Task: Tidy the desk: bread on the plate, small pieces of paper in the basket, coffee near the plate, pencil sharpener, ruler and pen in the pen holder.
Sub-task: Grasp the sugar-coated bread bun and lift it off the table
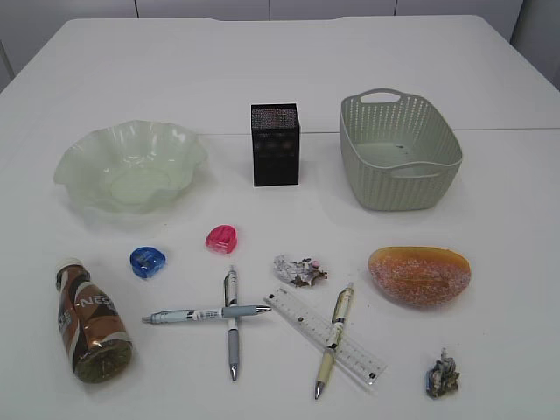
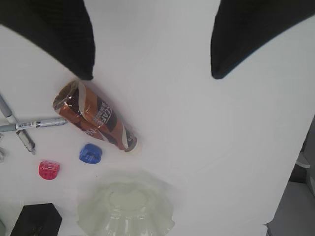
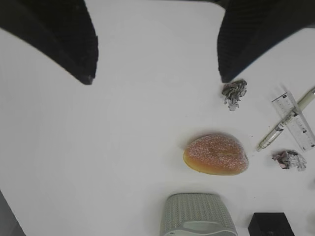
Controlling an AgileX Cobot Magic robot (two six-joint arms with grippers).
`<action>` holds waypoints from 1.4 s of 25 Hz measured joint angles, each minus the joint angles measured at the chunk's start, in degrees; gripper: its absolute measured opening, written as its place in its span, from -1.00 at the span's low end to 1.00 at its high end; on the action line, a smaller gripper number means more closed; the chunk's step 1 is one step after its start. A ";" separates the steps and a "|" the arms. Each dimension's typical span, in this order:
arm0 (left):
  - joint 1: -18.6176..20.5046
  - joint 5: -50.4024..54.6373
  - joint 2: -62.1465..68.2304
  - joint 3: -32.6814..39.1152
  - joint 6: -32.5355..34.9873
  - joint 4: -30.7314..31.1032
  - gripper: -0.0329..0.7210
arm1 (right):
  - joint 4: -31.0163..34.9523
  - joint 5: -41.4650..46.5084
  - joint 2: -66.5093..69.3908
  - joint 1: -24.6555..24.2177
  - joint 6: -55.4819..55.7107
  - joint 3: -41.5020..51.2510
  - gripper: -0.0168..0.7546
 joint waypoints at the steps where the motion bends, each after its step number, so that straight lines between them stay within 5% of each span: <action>1: 0.00 0.00 0.00 0.00 0.00 0.00 0.49 | 0.00 0.00 0.00 0.00 0.00 0.00 0.48; 24: -1.10 0.00 0.66 0.00 0.00 0.00 0.37 | 0.94 0.00 0.00 0.00 0.00 0.00 0.48; 35: -1.38 1.35 13.13 -5.82 -0.13 0.11 0.35 | 0.53 0.25 2.04 0.00 3.44 0.13 0.48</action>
